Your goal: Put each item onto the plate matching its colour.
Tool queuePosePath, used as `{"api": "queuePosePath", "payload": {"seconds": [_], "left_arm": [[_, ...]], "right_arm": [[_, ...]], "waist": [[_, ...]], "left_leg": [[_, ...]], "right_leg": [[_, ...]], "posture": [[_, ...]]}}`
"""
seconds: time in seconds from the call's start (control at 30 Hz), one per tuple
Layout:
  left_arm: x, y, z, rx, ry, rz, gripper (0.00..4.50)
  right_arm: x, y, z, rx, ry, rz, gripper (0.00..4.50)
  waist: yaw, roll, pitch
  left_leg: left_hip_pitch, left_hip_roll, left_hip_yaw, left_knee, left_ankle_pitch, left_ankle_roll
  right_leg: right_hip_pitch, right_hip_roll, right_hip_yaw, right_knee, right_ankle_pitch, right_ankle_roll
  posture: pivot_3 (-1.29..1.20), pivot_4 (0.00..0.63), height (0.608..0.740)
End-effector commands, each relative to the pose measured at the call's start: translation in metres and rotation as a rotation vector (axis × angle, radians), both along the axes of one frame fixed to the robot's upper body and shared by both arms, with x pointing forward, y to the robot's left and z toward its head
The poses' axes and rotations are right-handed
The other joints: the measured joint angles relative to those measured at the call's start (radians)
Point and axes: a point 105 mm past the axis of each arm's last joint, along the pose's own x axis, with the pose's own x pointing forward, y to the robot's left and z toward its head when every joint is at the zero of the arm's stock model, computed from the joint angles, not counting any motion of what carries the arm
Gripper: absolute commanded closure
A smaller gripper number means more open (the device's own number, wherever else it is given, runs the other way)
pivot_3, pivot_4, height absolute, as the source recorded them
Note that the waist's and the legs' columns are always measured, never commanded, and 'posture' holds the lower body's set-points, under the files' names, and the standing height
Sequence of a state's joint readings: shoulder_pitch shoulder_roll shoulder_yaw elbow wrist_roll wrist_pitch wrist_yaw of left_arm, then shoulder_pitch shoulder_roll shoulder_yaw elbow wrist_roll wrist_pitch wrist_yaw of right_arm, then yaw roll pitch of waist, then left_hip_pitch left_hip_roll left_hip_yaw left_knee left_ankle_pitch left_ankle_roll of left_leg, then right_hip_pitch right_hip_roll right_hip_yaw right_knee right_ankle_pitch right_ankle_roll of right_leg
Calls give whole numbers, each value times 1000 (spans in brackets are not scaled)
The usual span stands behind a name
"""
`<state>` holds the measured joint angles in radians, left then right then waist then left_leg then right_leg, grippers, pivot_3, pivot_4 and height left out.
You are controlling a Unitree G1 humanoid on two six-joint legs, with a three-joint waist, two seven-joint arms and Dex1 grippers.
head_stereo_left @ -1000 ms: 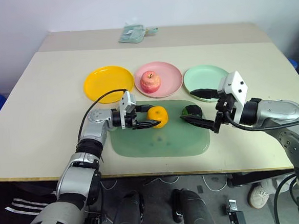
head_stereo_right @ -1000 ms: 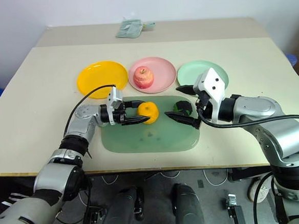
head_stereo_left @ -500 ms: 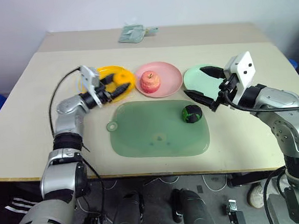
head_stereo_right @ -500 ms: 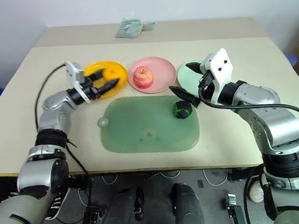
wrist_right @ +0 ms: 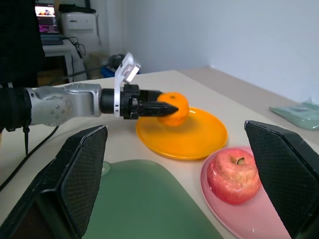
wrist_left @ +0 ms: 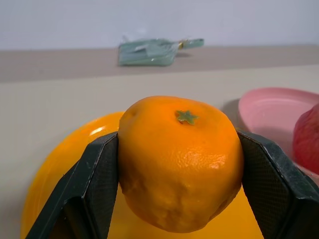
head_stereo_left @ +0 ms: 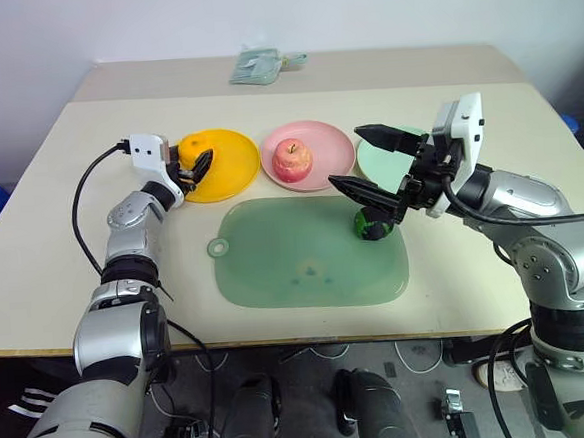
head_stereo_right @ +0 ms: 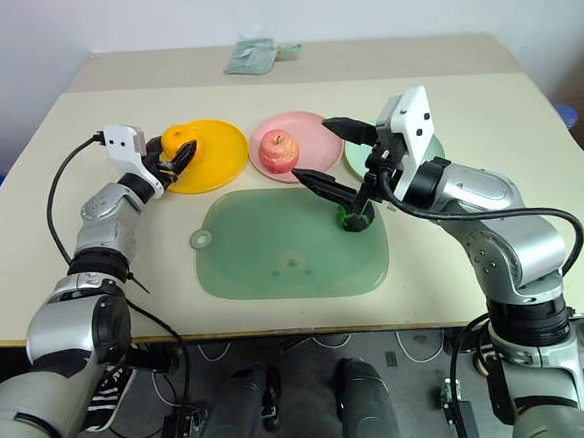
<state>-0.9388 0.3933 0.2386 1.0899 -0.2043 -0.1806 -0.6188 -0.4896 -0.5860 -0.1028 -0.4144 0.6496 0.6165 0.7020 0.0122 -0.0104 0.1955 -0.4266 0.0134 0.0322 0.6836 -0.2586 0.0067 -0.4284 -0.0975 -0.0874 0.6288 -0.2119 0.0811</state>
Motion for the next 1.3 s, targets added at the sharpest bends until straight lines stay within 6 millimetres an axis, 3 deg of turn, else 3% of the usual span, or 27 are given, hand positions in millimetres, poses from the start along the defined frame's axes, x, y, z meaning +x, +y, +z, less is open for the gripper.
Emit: {"api": "queuePosePath", "payload": {"seconds": [0.03,0.23,0.3,0.33,0.43,0.53,0.73,1.03,1.3], "left_arm": [[1,-2,21,34,-70,-21,32],[-3,-12,38,37,-162,-95,32],[-13,-24,47,-8,-176,-249,32],[-27,-37,56,-7,-216,-405,32],[-79,-59,60,-8,-174,-817,32],[-122,-60,57,-58,-20,-1061,32],[-137,-49,47,33,100,-1076,32],[-142,-40,40,74,97,-1041,32],[-145,-40,40,72,85,-1031,32]], "right_arm": [[-5,-1,9,-9,-49,-4,0],[-3,-6,10,-10,-51,-27,0],[-1,-12,5,-48,-42,-51,0],[2,-17,-1,-84,-19,-72,0],[7,-29,-13,-149,39,-106,0],[12,-39,-34,-227,154,-137,0],[17,-40,-63,-304,225,-154,0],[38,-39,-81,-307,212,-232,0],[43,-44,-98,-349,249,-241,0]], "waist": [[1,0,0],[0,0,0],[1,0,0],[1,0,0],[-2,0,0],[-16,1,0],[-21,1,0],[-17,1,0],[-18,1,0]], "left_leg": [[0,0,1,0,0,0],[0,0,2,0,0,0],[0,0,2,0,0,0],[0,0,2,0,0,0],[0,1,3,0,0,0],[1,2,2,-1,0,0],[2,3,-1,0,0,0],[0,2,0,-1,0,0],[0,2,0,-1,0,0]], "right_leg": [[0,0,0,0,0,0],[0,0,0,0,0,0],[0,0,0,0,0,0],[0,0,0,0,0,0],[0,0,1,-1,0,0],[-1,0,3,0,0,-1],[-1,1,3,1,-3,-5],[-2,1,4,0,-1,-2],[-2,1,4,0,-1,-2]], "posture": [[0,150,740],[0,150,740],[0,150,740],[0,150,740],[0,150,740],[0,150,740],[0,150,740],[0,150,740],[0,150,740]]}}
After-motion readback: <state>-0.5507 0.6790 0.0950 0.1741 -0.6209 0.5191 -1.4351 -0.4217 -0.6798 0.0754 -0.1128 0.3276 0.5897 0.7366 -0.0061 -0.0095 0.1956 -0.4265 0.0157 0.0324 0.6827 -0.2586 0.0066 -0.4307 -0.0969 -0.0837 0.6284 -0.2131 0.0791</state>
